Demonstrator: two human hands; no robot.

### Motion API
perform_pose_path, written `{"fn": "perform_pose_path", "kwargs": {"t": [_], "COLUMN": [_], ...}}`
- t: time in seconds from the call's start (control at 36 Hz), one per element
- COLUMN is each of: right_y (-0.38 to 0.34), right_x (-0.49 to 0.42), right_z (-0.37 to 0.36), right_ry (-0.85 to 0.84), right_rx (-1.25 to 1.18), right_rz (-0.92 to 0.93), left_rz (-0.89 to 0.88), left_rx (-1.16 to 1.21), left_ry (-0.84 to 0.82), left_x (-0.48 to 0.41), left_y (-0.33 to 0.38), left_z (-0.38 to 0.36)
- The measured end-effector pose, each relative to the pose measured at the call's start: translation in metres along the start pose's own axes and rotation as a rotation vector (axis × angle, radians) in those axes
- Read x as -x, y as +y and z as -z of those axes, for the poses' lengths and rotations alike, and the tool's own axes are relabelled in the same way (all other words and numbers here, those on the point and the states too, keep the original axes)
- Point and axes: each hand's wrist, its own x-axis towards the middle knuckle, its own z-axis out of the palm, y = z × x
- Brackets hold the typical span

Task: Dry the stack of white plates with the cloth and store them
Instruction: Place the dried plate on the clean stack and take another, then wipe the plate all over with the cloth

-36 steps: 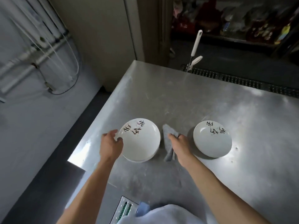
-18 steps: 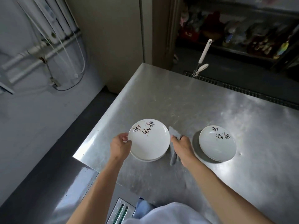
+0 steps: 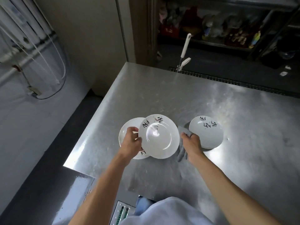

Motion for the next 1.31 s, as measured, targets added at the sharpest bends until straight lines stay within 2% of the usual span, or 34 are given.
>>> {"fn": "perform_pose_path", "kwargs": {"t": [0.14,0.28,0.44,0.67,0.78,0.94,1.03,1.08,1.17,1.31], "right_y": [0.035,0.071,0.110,0.126,0.127,0.128,0.129,0.132,0.142,0.151], "right_x": [0.001,0.004,0.009,0.020,0.023,0.015,0.011,0.014,0.022,0.029], "right_z": [0.048,0.087,0.107,0.112,0.101,0.071,0.050,0.039,0.039,0.067], "right_ry": [0.095,0.145,0.183,0.314,0.239,0.070,-0.018,-0.134,-0.357,-0.309], "right_rx": [-0.067,-0.063,0.083,0.061,0.082,0.246,0.512,0.676,0.670,0.788], "right_rz": [-0.044,-0.133,-0.074,0.005,0.028,0.059,0.262,0.404,0.484,0.634], "left_rz": [0.000,-0.116,0.034,0.200,0.309,0.415,0.407,0.379,0.373,0.381], "left_rx": [-0.068,-0.250,-0.206,-0.123,0.003,0.177,0.196,0.189,0.189,0.234], "left_ry": [-0.154,-0.246,-0.334,-0.254,-0.213,-0.266,-0.305,-0.318,-0.310,-0.315], "left_x": [0.007,0.017,0.017,0.019,0.025,0.031,0.028,0.025,0.017,0.008], "left_y": [-0.001,-0.012,-0.058,-0.109,-0.113,-0.102,-0.100,-0.098,-0.097,-0.103], "left_z": [-0.046,-0.088,-0.120,-0.140,-0.146,-0.152,-0.156,-0.156,-0.154,-0.140]}}
